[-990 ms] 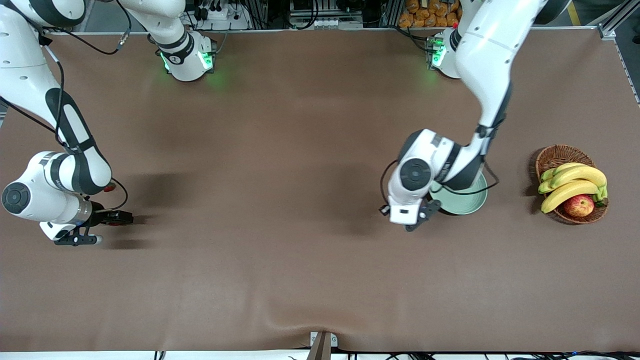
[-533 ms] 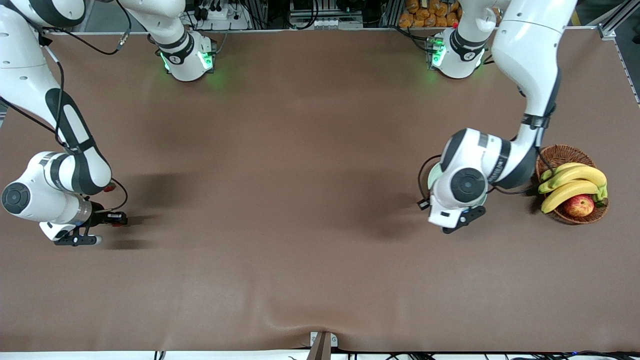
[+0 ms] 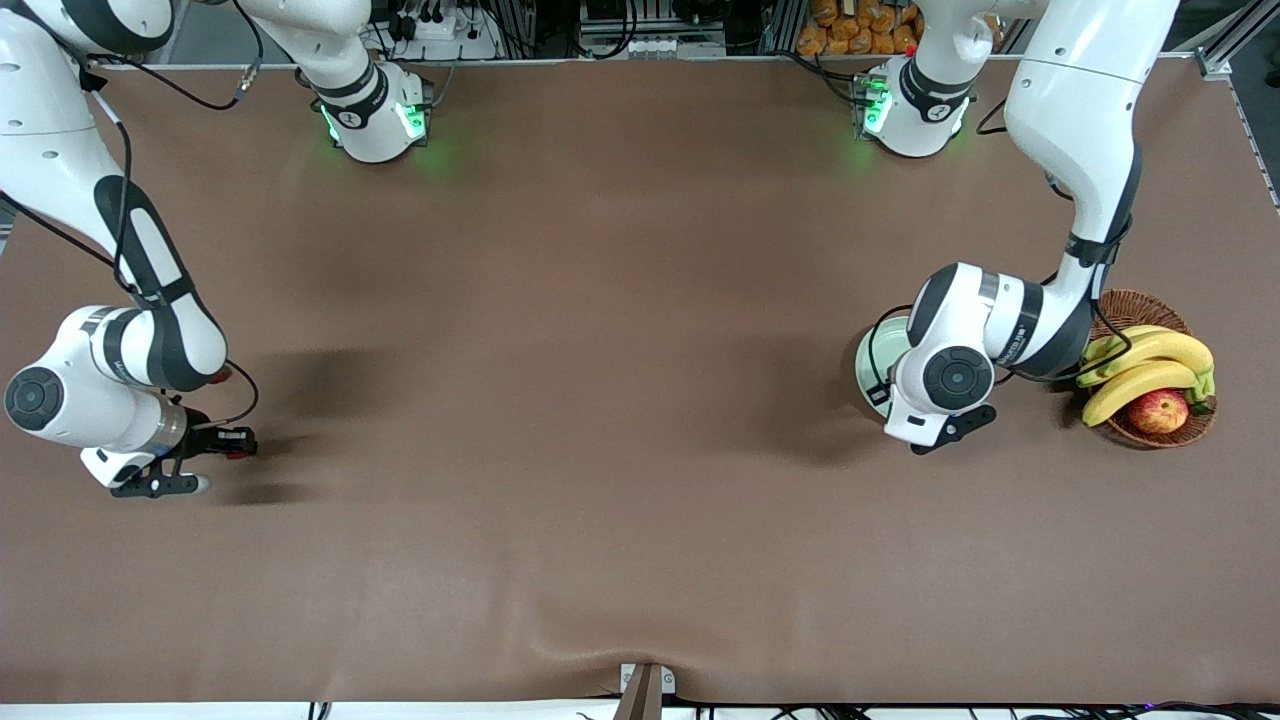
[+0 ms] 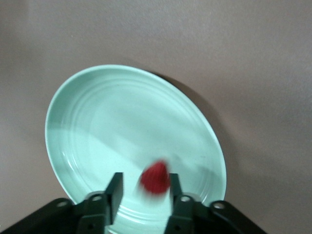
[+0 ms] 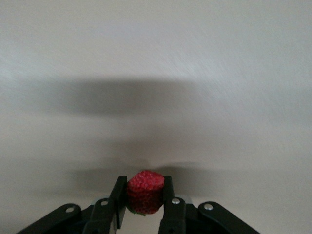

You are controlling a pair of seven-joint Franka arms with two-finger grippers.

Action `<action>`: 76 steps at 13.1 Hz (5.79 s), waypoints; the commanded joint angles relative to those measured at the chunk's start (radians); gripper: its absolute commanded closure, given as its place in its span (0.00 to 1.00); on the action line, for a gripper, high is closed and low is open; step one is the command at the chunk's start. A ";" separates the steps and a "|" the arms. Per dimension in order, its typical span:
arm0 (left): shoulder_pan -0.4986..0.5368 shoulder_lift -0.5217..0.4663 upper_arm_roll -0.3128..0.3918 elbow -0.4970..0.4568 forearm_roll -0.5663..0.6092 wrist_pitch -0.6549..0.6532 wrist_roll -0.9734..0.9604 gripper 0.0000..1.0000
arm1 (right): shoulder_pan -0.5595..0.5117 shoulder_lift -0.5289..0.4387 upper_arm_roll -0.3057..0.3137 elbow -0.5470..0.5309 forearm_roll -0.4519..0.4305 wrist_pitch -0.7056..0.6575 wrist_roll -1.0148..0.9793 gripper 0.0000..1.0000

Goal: Collect all strawberries into plate
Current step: 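Release the strawberry onto the green plate with the left gripper, then set the second strawberry mid-table with the right gripper while the left gripper withdraws, then grasp the strawberry with the left gripper while the right gripper reaches the last, then release the strawberry onto the plate with the left gripper while the right gripper grasps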

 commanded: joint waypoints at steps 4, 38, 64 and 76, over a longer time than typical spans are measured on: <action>0.031 -0.200 -0.034 0.017 -0.007 -0.162 0.057 0.00 | 0.205 -0.032 0.009 0.088 -0.007 -0.084 0.015 0.99; 0.021 -0.171 -0.126 0.358 -0.156 -0.295 0.353 0.00 | 1.069 0.266 0.007 0.383 0.087 0.323 1.137 0.00; -0.340 0.194 -0.125 0.165 0.196 0.311 -0.241 0.00 | 0.467 -0.296 0.001 0.018 -0.162 -0.286 0.209 0.00; -0.331 0.171 -0.128 0.096 0.184 0.317 -0.238 0.51 | 0.071 -0.314 0.001 0.006 -0.114 -0.466 0.004 0.00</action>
